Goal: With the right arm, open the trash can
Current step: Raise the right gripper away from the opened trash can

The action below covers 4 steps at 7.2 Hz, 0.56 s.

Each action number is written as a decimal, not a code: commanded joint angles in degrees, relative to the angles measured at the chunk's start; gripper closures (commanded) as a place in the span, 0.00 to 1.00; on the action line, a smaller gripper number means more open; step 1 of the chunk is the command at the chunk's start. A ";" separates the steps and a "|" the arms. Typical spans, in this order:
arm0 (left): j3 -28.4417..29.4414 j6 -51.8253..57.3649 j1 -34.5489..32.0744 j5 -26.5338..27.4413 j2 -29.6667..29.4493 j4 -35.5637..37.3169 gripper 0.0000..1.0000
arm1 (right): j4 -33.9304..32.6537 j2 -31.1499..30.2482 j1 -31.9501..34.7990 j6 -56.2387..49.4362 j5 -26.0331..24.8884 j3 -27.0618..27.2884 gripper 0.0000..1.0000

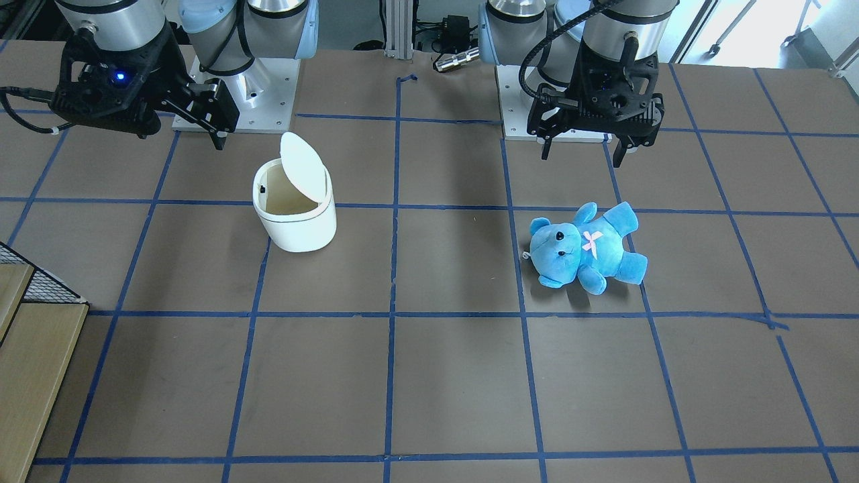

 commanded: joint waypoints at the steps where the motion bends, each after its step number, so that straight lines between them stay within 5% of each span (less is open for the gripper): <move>1: 0.00 0.00 0.00 0.00 0.00 0.00 0.00 | -1.45 0.17 -0.04 -0.01 1.89 0.07 0.00; 4: 0.00 0.00 0.00 0.00 0.00 0.00 0.00 | -3.75 0.17 0.31 0.08 3.74 0.60 0.00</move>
